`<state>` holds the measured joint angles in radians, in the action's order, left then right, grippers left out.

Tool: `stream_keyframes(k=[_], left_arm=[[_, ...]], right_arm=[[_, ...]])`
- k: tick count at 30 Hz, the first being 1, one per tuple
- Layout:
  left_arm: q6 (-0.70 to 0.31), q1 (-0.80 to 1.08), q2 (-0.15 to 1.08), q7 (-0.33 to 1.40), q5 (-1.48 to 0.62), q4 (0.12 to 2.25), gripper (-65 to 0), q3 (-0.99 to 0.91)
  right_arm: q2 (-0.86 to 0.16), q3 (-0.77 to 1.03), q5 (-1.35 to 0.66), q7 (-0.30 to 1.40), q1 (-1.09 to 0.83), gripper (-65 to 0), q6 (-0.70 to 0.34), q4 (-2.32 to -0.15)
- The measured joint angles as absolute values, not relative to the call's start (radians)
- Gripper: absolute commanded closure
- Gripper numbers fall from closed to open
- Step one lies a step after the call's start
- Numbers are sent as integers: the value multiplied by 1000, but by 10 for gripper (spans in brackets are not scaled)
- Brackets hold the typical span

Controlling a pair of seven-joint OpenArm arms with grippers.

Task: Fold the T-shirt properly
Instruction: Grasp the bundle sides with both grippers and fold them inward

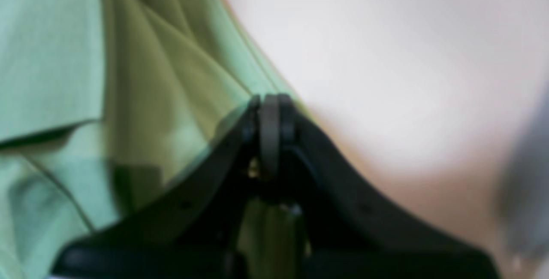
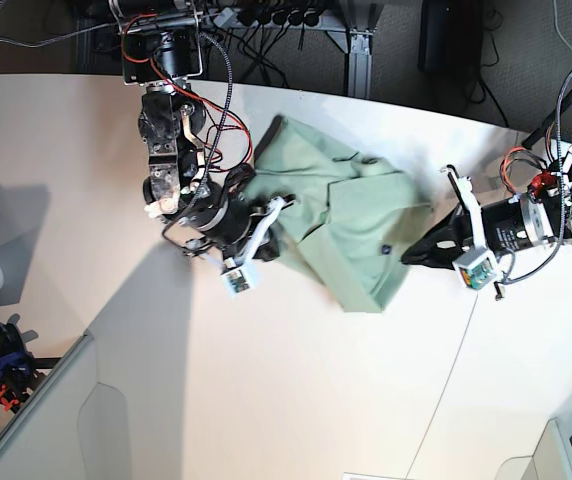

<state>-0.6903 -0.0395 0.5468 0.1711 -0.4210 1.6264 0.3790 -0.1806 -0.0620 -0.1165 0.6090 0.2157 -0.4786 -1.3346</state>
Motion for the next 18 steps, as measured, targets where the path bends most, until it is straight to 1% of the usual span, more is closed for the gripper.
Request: stream_keyframes(k=[4,6,8,12,18], left_arm=[[-693,49,527,177,-413,1721,0,379],[-693,79,472,183,-336,1718,0,380],[-692,98,413,186,-302,1708,0,381],[-691,83,333,182,-277,1660,0,381],[-693,79,284,167,-224,1516,0,415]], right_arm=[[-183,-32,-107,605,239,0,-475,-1315],[-183,-32,-120,604,241,0,-475,-1315],[-180,-33,-139,603,241,0,-475,-1315],[-160,-33,-145,616,242,0,-474,-1315],[-150,-32,-146,622,239,0,-472,-1315]])
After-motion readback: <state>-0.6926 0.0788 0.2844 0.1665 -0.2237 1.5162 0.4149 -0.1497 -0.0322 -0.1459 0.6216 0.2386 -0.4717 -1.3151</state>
